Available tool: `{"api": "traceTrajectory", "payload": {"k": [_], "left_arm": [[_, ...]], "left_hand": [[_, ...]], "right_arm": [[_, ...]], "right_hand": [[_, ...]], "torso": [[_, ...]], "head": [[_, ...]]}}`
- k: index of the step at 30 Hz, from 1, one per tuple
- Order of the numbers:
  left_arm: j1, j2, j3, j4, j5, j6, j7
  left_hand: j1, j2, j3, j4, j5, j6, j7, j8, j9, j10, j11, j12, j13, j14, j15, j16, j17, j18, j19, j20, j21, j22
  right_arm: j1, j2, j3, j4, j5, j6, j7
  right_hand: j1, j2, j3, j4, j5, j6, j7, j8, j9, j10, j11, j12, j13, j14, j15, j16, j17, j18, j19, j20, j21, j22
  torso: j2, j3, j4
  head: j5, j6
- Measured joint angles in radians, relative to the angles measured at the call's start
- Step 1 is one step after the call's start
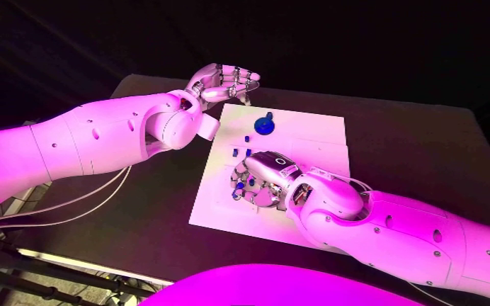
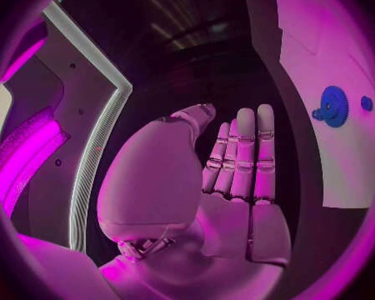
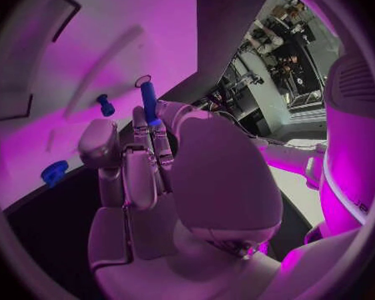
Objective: Assemble the parts on the task board
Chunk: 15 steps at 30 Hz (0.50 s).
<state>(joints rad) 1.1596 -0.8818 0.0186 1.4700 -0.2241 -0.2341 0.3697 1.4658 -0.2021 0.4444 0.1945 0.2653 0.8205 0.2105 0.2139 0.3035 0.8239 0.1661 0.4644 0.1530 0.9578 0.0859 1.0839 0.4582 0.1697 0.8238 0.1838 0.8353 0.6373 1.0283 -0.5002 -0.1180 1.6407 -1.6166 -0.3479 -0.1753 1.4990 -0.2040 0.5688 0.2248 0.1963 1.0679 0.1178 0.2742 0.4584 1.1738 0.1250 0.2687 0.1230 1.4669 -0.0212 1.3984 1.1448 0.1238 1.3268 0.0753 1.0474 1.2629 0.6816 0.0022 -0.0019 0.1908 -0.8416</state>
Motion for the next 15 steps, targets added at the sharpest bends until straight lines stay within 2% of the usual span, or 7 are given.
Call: {"api": "traceTrajectory", "payload": {"k": [15], "left_arm": [[0.0, -0.001, 0.0, 0.0, 0.0, 0.0, 0.0]], "left_hand": [[0.0, 0.0, 0.0, 0.0, 0.0, 0.0, 0.0, 0.0, 0.0, 0.0, 0.0, 0.0, -0.002, 0.0, 0.0, -0.004, -0.002, 0.0, 0.0, 0.0, 0.0, 0.001]], "right_arm": [[-0.001, 0.001, -0.001, -0.007, -0.023, 0.038, -0.007]], "right_hand": [[0.0, 0.0, 0.001, -0.001, -0.003, -0.001, 0.0, 0.004, 0.001, 0.0, 0.0, -0.003, 0.001, 0.0, 0.0, 0.0, 0.0, 0.0, 0.0, 0.0, 0.0, 0.0]], "torso": [[0.0, 0.0, 0.0002]], "head": [[0.001, -0.004]]}}
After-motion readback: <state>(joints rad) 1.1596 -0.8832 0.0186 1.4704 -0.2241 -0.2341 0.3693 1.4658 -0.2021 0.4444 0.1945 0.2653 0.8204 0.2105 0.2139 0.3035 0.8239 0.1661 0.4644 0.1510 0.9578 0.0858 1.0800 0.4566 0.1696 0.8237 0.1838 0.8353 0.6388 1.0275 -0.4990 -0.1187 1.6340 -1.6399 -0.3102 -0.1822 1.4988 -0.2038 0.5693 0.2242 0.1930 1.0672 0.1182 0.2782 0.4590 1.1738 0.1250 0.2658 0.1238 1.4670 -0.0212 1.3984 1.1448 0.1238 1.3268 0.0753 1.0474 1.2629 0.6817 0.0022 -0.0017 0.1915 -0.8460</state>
